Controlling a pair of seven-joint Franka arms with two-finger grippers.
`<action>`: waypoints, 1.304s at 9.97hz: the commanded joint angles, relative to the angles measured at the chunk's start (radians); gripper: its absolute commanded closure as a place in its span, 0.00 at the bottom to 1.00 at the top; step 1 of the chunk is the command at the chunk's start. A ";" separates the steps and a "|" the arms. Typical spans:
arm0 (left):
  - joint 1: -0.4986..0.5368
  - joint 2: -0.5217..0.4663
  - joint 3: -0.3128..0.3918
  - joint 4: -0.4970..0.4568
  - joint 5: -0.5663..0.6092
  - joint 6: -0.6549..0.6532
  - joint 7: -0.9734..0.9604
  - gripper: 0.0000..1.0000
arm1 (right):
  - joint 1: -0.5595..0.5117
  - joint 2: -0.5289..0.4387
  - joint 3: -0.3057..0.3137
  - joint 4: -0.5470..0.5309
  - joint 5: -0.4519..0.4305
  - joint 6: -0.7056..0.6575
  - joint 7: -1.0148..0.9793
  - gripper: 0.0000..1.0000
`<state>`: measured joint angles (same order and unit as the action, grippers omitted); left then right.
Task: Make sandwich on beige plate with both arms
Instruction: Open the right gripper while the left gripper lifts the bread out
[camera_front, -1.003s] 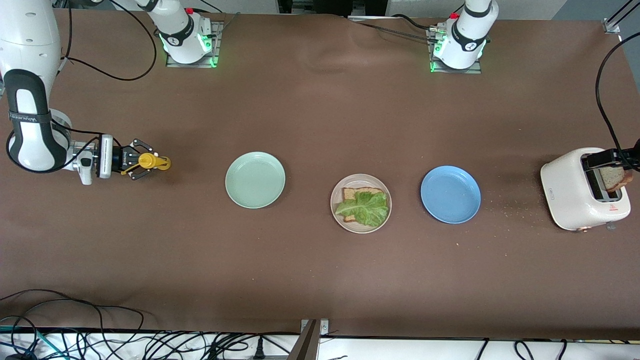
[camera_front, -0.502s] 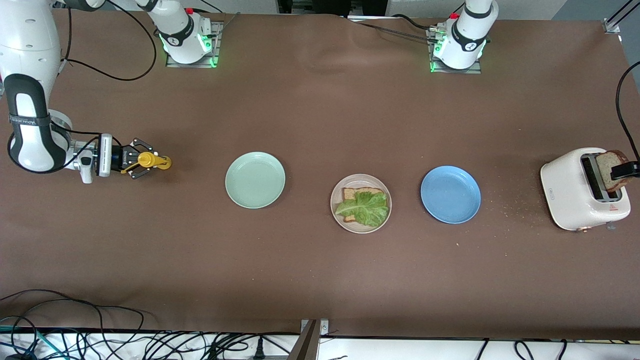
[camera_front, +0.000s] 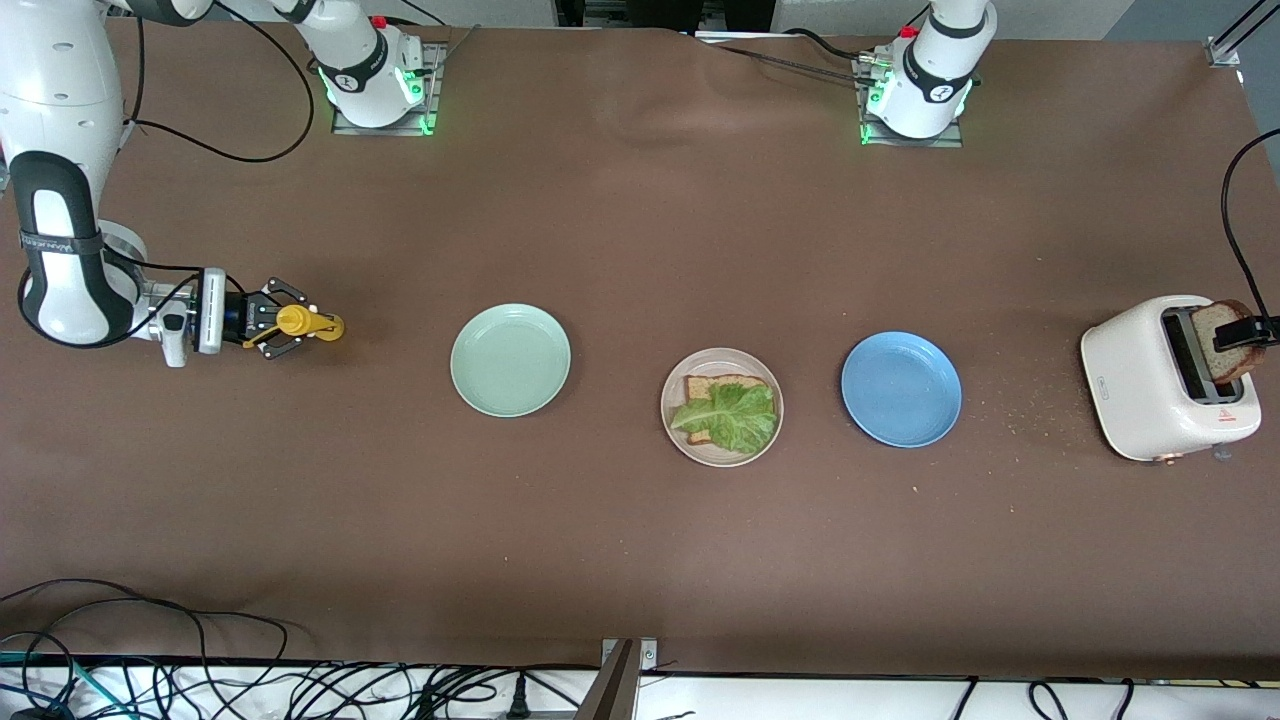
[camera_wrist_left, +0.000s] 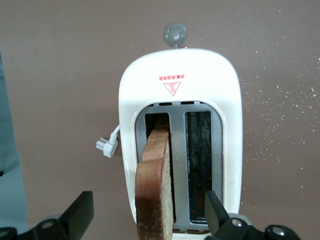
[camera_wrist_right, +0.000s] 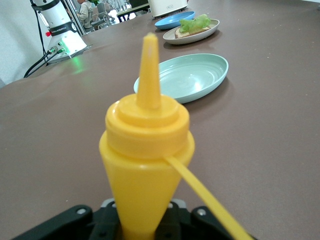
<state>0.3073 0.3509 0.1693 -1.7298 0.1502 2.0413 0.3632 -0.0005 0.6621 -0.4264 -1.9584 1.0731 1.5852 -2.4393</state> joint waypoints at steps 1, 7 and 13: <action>0.024 -0.044 -0.011 -0.050 -0.008 0.023 0.051 0.71 | -0.021 0.007 0.009 0.032 0.016 -0.027 0.002 0.46; 0.007 -0.026 -0.016 0.097 -0.009 -0.106 0.118 1.00 | -0.104 0.057 0.005 0.142 -0.062 -0.045 0.044 0.11; -0.071 0.100 -0.016 0.435 -0.153 -0.437 0.109 1.00 | -0.144 0.042 0.003 0.513 -0.344 -0.172 0.469 0.10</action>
<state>0.2570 0.4010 0.1435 -1.3882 0.0593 1.6677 0.4578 -0.1209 0.6981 -0.4320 -1.5690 0.7996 1.4860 -2.1084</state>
